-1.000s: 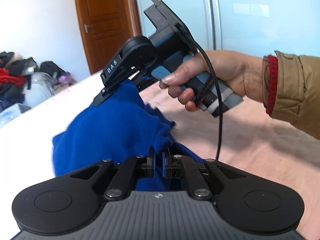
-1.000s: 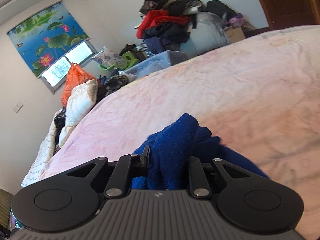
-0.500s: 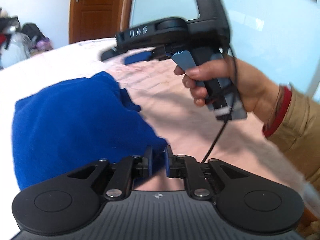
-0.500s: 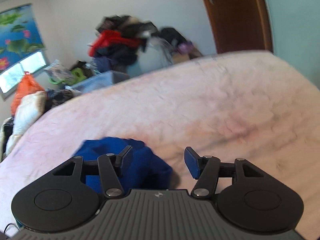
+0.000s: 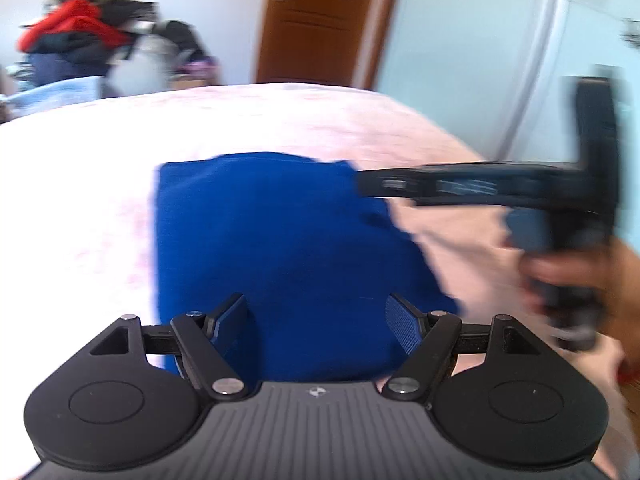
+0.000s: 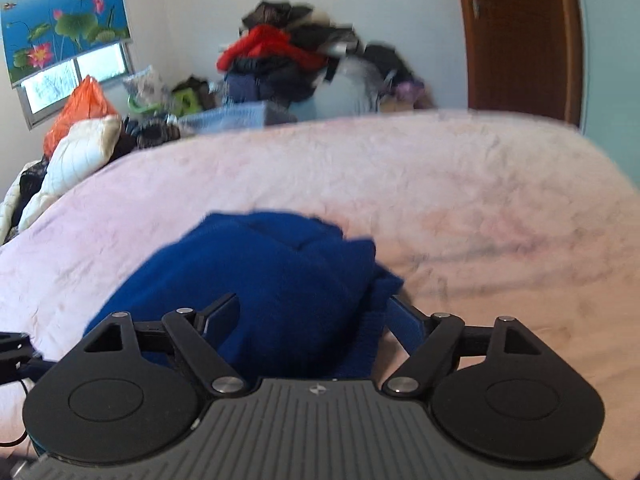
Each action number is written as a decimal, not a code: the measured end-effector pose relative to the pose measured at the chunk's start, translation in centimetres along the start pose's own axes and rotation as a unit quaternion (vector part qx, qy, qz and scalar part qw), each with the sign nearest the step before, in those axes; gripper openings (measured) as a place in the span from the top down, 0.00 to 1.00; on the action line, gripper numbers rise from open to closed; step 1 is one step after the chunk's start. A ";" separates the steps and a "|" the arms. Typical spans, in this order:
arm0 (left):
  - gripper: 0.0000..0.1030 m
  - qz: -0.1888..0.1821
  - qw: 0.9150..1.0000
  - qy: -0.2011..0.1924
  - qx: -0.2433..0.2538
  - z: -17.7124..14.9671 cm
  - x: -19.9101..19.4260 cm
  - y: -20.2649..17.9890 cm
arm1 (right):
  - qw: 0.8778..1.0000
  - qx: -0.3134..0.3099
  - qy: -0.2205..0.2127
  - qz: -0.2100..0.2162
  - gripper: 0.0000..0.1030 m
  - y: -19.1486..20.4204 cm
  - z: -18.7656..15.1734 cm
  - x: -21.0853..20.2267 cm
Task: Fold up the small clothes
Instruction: 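Open both grippers and release the folded sweater onto the bed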
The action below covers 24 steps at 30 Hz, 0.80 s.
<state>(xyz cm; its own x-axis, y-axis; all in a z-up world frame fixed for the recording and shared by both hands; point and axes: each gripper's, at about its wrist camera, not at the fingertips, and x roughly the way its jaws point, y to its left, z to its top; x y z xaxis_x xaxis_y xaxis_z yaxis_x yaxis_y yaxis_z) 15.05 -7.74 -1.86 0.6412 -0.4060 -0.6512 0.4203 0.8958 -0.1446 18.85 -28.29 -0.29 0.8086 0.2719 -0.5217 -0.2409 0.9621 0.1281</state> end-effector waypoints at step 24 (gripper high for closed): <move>0.26 0.053 0.998 0.018 0.008 -1.1 0.0 -0.5 | 0.990 -0.063 0.058 -0.112 0.02 2.9 -5.7 -1.3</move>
<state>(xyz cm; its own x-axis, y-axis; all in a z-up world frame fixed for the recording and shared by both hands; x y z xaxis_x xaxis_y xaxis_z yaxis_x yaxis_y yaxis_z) 14.15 -7.96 -2.67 0.6587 -0.3026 -0.6889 0.3623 0.9300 -0.0621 14.03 -25.98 -4.04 0.7843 0.0416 -0.6190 -0.1338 0.9856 -0.1033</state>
